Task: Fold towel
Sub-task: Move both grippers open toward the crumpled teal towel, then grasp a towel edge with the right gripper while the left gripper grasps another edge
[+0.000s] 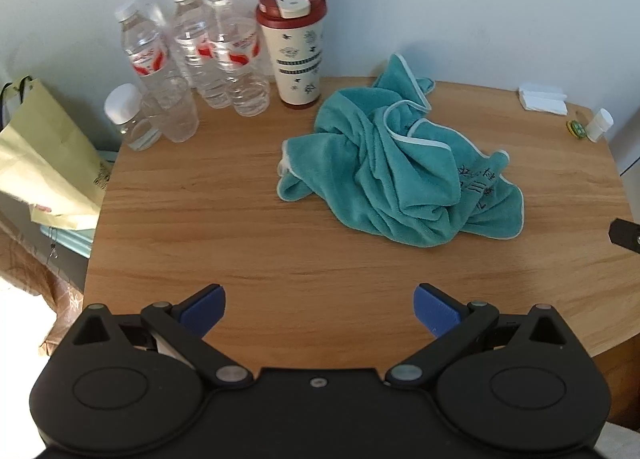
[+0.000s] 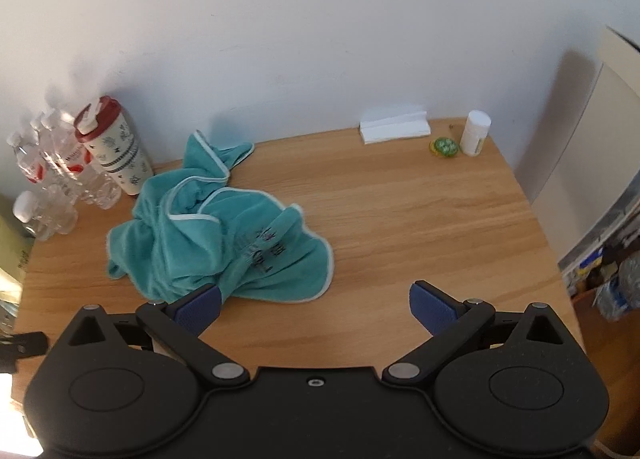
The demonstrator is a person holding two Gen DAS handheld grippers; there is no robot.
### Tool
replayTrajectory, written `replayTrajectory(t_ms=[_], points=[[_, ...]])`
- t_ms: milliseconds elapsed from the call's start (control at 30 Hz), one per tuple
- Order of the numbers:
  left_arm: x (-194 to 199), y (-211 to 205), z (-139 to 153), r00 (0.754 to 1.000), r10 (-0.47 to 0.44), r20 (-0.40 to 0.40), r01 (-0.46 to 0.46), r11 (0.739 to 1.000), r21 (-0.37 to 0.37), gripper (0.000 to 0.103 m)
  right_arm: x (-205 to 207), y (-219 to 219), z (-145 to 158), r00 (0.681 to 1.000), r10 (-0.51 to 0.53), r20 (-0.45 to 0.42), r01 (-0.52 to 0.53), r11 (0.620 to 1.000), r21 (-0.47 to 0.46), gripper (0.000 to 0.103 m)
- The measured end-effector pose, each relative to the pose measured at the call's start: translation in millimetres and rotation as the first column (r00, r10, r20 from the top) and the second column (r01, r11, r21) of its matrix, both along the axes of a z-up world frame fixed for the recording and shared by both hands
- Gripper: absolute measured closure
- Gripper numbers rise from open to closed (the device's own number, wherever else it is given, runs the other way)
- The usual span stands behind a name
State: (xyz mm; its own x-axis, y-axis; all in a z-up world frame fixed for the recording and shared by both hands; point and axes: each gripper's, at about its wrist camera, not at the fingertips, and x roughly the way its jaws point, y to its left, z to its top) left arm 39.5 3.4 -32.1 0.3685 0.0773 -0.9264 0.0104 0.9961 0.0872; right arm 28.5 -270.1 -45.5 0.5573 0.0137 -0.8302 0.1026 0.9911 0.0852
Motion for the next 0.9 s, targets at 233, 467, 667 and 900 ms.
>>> replayTrajectory(t_ms=[233,467,667,900], points=[[26,-1,-17,0.999,0.01,0.039,-0.01,1.0,0.004,0.0,22,-12,-31,0.998,0.06,0.012,-0.06,0.998,0.009,0.012],[57,3,-44,0.995,0.002,0.105,-0.004,1.0,0.018,0.0,52,-15,-85,0.99,0.123,-0.064,-0.12,0.992,0.045,0.026],[75,-1,-52,0.976,-0.087,0.2,0.098,0.994,-0.045,0.0,74,-10,-123,0.985,0.124,-0.119,-0.129,0.991,-0.029,0.027],[100,-6,-73,0.975,-0.09,0.202,0.108,0.991,-0.08,0.0,95,-5,-150,0.982,0.125,-0.142,-0.128,0.992,-0.016,0.027]])
